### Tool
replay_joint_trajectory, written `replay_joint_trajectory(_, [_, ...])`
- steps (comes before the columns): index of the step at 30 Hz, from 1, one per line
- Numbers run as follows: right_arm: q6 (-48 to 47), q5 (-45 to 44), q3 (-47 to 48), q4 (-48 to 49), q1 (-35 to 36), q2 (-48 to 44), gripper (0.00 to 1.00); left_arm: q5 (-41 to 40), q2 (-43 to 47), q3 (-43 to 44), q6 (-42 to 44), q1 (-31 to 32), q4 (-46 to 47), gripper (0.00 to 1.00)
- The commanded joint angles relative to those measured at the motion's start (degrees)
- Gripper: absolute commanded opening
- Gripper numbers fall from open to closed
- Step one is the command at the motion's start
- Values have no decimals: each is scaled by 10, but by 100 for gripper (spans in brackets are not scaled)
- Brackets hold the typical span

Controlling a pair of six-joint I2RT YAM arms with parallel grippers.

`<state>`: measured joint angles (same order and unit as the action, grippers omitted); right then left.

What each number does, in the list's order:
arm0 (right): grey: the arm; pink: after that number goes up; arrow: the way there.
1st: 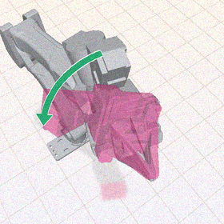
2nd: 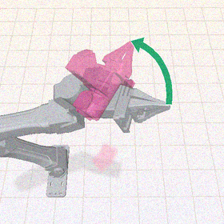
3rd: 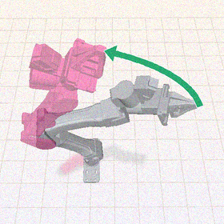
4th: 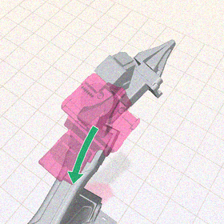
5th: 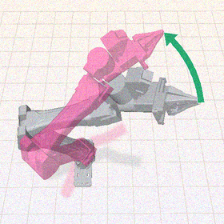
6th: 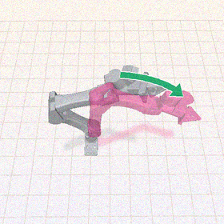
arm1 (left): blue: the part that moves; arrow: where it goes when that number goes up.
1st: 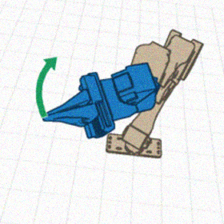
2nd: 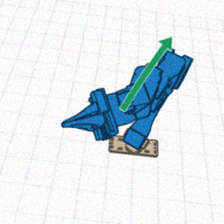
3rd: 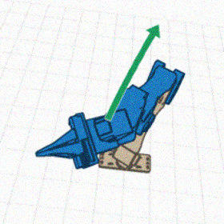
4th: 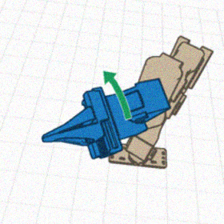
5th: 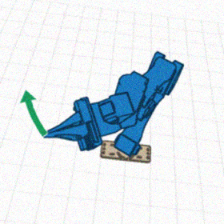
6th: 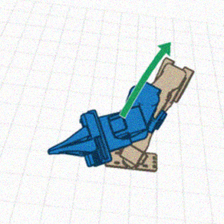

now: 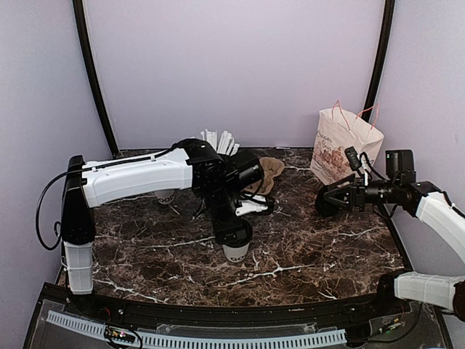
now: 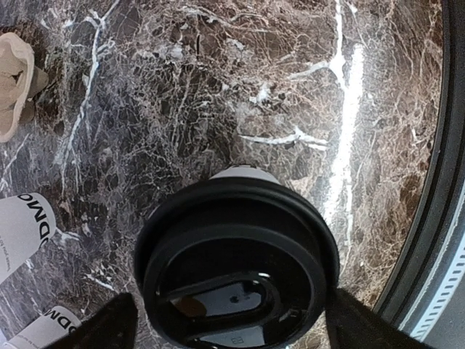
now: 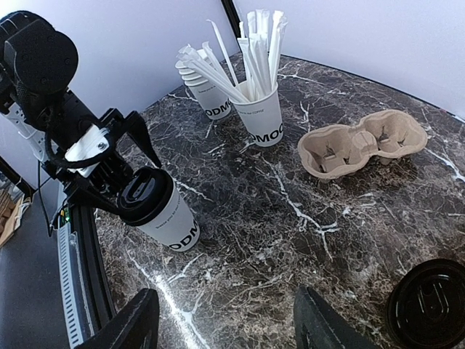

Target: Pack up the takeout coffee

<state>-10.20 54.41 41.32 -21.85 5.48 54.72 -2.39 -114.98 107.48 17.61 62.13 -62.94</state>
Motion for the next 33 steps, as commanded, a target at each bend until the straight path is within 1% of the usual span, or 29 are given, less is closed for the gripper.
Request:
replay_joint_trajectory(1, [3, 12, -6, 21, -4, -9, 65, -2, 5, 29, -5, -1, -7, 98])
replay_joint_trajectory(11, [4, 13, -6, 22, -5, -7, 65, -11, 44, 32, 0, -2, -5, 99])
replay_joint_trajectory(14, [12, 10, -3, 29, -5, -1, 65, -25, 84, 18, -7, -7, 8, 99])
replay_joint_trajectory(16, [26, -4, -1, 41, -2, 8, 65, -27, 117, -5, -24, -19, 41, 99])
replay_joint_trajectory(18, [32, -23, 9, 46, 8, 22, 64, -27, 154, -60, -72, -35, 95, 97])
replay_joint_trajectory(19, [34, -32, 17, 44, 18, 31, 63, -25, 179, -78, -92, -41, 139, 96])
replay_joint_trajectory(21, [32, -53, 38, 33, 44, 54, 61, -17, 214, -126, -163, -64, 197, 92])
replay_joint_trajectory(22, [28, -73, 68, 12, 79, 88, 59, -2, 248, -197, -255, -91, 247, 88])
replay_joint_trajectory(23, [29, -77, 82, 6, 92, 107, 57, 14, 274, -222, -277, -99, 291, 88])
replay_joint_trajectory(24, [33, -80, 96, -1, 107, 126, 55, 32, 286, -272, -315, -103, 318, 86])
replay_joint_trajectory(25, [41, -84, 115, -7, 125, 152, 52, 64, 313, -298, -334, -105, 371, 85])
replay_joint_trajectory(26, [43, -86, 131, -16, 137, 174, 48, 76, 336, -350, -375, -106, 431, 83])
replay_joint_trajectory(27, [50, -91, 145, -19, 151, 190, 45, 101, 345, -376, -397, -107, 463, 82])
replay_joint_trajectory(28, [55, -99, 155, -21, 165, 205, 44, 115, 362, -427, -439, -107, 522, 79])
replay_joint_trajectory(30, [68, -107, 172, -20, 193, 237, 42, 144, 376, -484, -485, -107, 592, 76])
replay_joint_trajectory(31, [75, -101, 182, -24, 205, 256, 41, 152, 379, -509, -497, -107, 607, 75])
replay_joint_trajectory(33, [84, -79, 199, -38, 229, 293, 41, 152, 379, -529, -521, -108, 625, 75])
